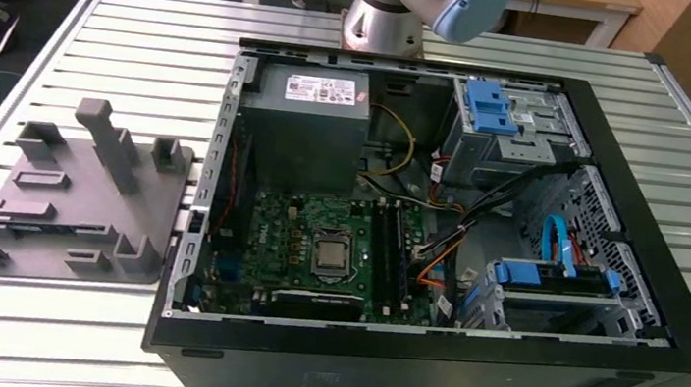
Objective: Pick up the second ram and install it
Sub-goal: 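Reach for the second ram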
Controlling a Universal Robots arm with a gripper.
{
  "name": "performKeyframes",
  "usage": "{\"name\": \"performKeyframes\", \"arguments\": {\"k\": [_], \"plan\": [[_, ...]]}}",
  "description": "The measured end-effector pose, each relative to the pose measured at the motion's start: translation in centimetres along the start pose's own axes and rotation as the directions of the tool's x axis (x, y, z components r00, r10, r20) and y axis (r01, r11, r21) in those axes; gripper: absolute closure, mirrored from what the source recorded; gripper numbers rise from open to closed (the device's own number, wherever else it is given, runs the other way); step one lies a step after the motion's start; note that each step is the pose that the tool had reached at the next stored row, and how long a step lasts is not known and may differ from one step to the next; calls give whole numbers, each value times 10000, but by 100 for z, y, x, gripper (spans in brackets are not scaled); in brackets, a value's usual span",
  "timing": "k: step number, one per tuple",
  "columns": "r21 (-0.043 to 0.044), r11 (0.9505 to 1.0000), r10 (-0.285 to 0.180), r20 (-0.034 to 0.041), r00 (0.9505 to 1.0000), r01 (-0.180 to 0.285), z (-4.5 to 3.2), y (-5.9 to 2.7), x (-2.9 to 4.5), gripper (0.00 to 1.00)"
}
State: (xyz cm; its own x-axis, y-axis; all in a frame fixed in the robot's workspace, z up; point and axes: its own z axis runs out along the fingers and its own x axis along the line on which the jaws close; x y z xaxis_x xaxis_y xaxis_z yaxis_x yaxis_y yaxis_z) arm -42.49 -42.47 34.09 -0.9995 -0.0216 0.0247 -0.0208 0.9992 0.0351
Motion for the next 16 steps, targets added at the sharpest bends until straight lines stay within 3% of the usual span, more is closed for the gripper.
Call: {"name": "performKeyframes", "arguments": {"k": [16], "plan": [[7,10000,1,-2,10000,-1,153,-26,-3,90]]}}
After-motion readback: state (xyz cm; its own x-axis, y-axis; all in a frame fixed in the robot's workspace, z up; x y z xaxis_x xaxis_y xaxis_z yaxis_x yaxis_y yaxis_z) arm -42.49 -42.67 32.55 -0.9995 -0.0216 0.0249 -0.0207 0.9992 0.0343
